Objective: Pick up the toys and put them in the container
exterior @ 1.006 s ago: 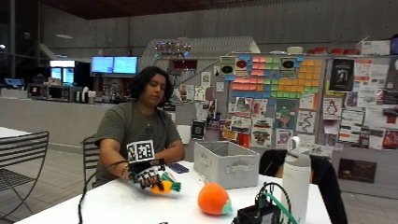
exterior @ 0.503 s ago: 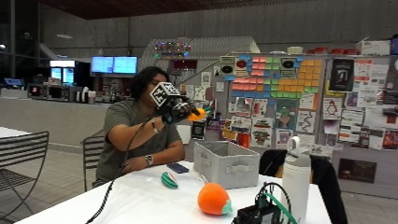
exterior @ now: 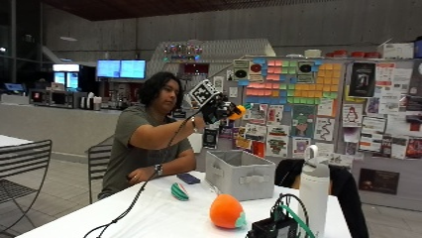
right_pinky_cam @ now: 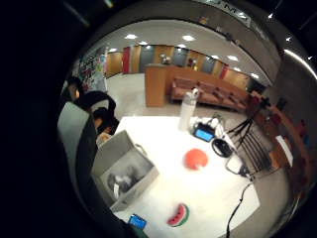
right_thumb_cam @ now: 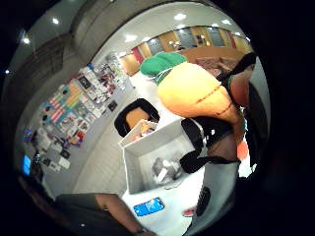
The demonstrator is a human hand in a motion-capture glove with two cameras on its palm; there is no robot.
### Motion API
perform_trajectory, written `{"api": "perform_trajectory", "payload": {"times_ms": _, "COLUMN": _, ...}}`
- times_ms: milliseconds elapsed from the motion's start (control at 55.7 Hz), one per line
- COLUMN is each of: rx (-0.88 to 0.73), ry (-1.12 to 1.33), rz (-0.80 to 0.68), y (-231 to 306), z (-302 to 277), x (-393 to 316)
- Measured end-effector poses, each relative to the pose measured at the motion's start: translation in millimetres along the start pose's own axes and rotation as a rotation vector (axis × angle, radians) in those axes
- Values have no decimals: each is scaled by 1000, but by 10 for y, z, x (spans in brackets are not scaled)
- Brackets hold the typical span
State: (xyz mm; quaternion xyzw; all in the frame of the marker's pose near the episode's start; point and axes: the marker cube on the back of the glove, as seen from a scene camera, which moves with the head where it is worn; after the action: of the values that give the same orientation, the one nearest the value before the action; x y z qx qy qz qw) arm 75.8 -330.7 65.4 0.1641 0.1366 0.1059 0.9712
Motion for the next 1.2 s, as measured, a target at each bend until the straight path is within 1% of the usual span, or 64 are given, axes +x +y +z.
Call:
{"api": "perform_trajectory", "payload": {"times_ms": 54, "rx": -23, "ry": -2, "rz": 40, "y": -31, "z": 97, "x": 57}}
{"api": "perform_trajectory", "payload": {"times_ms": 90, "rx": -53, "ry": -4, "rz": 35, "y": -26, "z": 173, "x": 75}}
{"api": "perform_trajectory", "payload": {"times_ms": 162, "rx": -149, "ry": 14, "rz": 175, "y": -38, "z": 346, "x": 137}}
{"api": "perform_trajectory", "payload": {"times_ms": 198, "rx": -200, "ry": 29, "rz": 193, "y": -9, "z": 426, "x": 180}}
{"api": "perform_trajectory", "payload": {"times_ms": 233, "rx": -230, "ry": 39, "rz": 128, "y": 55, "z": 488, "x": 210}}
{"api": "perform_trajectory", "payload": {"times_ms": 287, "rx": -224, "ry": 29, "rz": -92, "y": 190, "z": 529, "x": 283}}
{"api": "perform_trajectory", "payload": {"times_ms": 305, "rx": -216, "ry": 21, "rz": -89, "y": 206, "z": 533, "x": 309}}
{"api": "perform_trajectory", "payload": {"times_ms": 359, "rx": -197, "ry": -1, "rz": 150, "y": 190, "z": 537, "x": 419}}
{"api": "perform_trajectory", "payload": {"times_ms": 395, "rx": -192, "ry": -9, "rz": 239, "y": 225, "z": 539, "x": 540}}
{"api": "perform_trajectory", "payload": {"times_ms": 521, "rx": -208, "ry": -64, "rz": 372, "y": 442, "z": 584, "x": 985}}
{"api": "perform_trajectory", "payload": {"times_ms": 593, "rx": -261, "ry": -88, "rz": 447, "y": 615, "z": 692, "x": 1284}}
{"api": "perform_trajectory", "payload": {"times_ms": 754, "rx": -356, "ry": 62, "rz": 554, "y": 979, "z": 1088, "x": 1867}}
{"api": "perform_trajectory", "payload": {"times_ms": 862, "rx": -429, "ry": 218, "rz": 570, "y": 1178, "z": 1445, "x": 2180}}
{"api": "perform_trajectory", "payload": {"times_ms": 988, "rx": -481, "ry": 357, "rz": 609, "y": 1276, "z": 1781, "x": 2424}}
{"api": "perform_trajectory", "payload": {"times_ms": 1060, "rx": -502, "ry": 376, "rz": 675, "y": 1351, "z": 1974, "x": 2579}}
{"api": "perform_trajectory", "payload": {"times_ms": 1150, "rx": -540, "ry": 339, "rz": 755, "y": 1482, "z": 2183, "x": 2731}}
{"api": "perform_trajectory", "payload": {"times_ms": 1203, "rx": -531, "ry": 329, "rz": 787, "y": 1567, "z": 2270, "x": 2810}}
